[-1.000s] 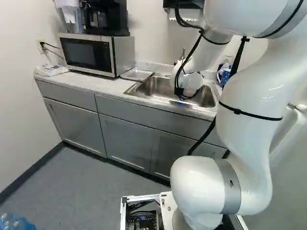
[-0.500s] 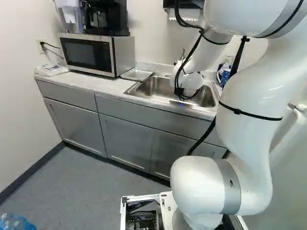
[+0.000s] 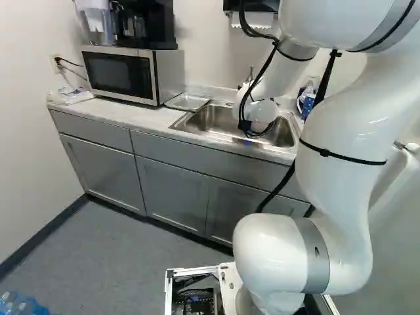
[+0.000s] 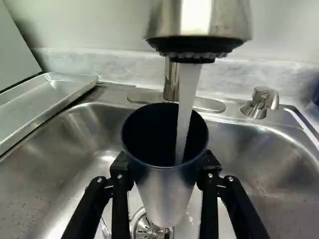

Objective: Rinse the cup and place it in the tray

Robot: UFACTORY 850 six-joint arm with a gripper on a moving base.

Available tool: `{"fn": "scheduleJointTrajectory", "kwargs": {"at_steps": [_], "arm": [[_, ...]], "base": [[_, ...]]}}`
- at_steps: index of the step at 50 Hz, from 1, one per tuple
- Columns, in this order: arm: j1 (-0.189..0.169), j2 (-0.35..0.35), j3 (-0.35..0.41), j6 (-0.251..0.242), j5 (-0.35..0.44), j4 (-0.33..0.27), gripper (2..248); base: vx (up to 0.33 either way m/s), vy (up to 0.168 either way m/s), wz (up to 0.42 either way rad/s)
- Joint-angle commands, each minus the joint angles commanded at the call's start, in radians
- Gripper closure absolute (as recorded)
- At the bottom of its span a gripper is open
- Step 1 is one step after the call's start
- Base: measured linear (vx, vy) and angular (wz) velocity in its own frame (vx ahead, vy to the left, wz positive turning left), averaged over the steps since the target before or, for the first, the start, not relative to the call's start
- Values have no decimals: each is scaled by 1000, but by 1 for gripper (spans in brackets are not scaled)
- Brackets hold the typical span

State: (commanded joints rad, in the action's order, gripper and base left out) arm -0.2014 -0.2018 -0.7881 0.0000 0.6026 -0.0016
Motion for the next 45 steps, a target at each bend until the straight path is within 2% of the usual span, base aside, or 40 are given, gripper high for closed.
{"fn": "scheduleJointTrajectory", "kwargs": {"at_steps": [45], "arm": [[0, 0, 0, 0, 0, 0, 124]], "base": [[0, 0, 0]]}}
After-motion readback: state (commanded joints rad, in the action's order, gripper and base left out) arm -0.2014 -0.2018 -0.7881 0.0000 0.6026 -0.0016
